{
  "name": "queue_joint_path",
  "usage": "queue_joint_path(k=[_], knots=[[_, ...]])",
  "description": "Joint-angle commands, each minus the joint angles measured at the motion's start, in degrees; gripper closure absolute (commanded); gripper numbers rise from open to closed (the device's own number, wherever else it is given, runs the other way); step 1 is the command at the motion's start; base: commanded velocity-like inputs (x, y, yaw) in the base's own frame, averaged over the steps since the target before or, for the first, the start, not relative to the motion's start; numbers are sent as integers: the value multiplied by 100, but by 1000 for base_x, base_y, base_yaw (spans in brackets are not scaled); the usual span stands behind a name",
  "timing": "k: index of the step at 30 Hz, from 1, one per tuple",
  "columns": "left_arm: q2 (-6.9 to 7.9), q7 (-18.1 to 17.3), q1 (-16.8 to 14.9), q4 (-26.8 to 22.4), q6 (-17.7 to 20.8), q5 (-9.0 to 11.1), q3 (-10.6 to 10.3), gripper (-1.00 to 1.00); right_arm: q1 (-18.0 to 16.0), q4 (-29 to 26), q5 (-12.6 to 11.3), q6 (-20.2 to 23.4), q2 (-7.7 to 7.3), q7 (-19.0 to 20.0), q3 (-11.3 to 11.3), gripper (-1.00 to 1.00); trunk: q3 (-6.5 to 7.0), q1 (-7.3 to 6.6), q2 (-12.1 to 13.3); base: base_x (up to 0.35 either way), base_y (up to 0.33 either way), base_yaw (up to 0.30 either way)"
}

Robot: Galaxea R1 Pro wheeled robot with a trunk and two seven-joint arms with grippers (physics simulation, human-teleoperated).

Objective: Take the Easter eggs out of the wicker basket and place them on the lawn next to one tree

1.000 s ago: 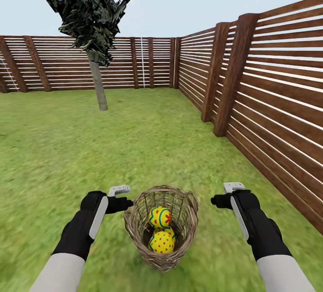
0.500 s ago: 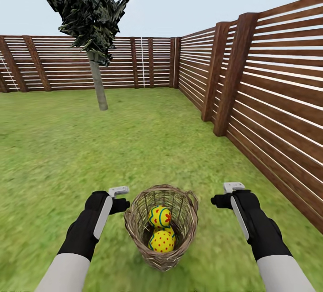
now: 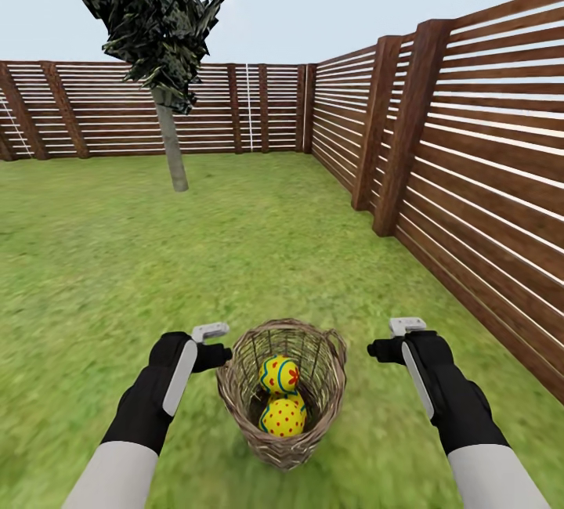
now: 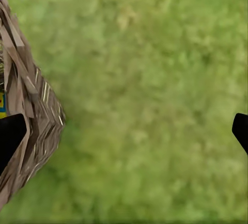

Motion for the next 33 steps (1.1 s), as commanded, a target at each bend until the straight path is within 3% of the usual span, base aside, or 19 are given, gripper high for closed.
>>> queue_joint_path(k=[1,12,14,16,21,24,28,30,33], knots=[[-5,54,-3,8,17,71,10,-100,-3,-6,32,27,0,16,3,-100,-24,21,-44,0,0,0],[27,125,-3,47,-2,53,18,-100,-3,-8,66,26,2,14,17,-100,-221,263,-485,0,0,0],[22,364,-3,38,-3,62,19,-100,-3,-8,72,24,2,10,17,-100,-257,307,-565,0,0,0],[12,831,-3,18,1,92,19,-100,-3,-8,74,16,2,8,17,-100,-293,351,-646,0,0,0],[-2,1140,-3,20,2,154,19,-100,-3,3,32,-9,-12,15,8,-100,-311,373,-686,0,0,0],[17,1166,-3,40,-2,501,19,-100,-3,2,35,-16,-9,20,6,-100,-311,373,-686,0,0,0],[70,1183,-3,37,-11,1279,14,-100,-3,1,26,-18,-7,27,7,-100,-311,373,-686,0,0,0],[79,1184,-3,31,-12,1423,12,-100,-3,1,19,-19,-7,31,2,-100,-311,373,-686,37,-42,0],[83,1184,-4,8,-14,1481,10,-100,-3,1,17,-19,-7,34,0,-100,-311,373,-686,167,-186,0]])
